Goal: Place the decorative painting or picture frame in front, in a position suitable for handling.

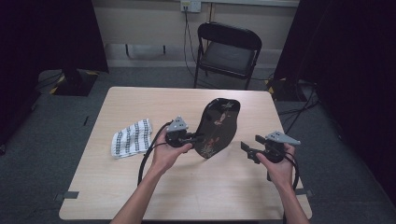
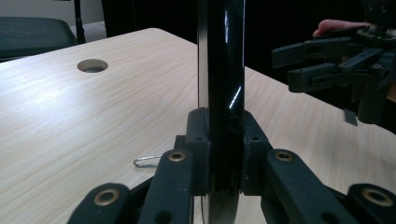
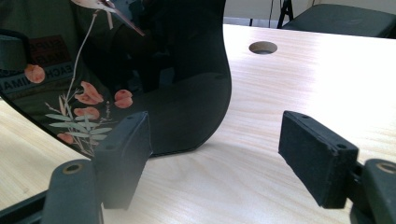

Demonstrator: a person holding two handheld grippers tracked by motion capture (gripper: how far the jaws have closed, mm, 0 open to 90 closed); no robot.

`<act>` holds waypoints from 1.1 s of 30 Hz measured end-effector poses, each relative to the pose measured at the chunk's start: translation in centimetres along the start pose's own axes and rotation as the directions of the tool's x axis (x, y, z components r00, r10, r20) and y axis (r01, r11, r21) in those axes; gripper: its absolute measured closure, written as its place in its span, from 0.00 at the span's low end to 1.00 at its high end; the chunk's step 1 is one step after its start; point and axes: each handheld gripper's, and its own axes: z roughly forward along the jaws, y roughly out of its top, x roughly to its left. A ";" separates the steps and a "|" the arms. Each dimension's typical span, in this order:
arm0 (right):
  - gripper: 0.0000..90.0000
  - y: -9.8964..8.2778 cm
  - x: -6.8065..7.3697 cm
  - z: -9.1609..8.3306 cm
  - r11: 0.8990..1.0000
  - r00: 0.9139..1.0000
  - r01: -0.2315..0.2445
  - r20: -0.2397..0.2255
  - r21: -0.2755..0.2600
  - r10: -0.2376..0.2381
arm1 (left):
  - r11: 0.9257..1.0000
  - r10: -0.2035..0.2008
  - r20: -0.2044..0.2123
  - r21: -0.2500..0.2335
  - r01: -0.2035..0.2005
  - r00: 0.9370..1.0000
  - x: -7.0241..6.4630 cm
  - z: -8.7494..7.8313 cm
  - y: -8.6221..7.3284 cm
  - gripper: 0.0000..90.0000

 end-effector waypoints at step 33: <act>0.28 0.1 2.1 1.2 0.998 0.996 0.060 -0.071 0.023 -0.058 | 0.999 0.033 0.077 0.027 -0.036 0.996 -0.6 -5.2 -1.8 0.87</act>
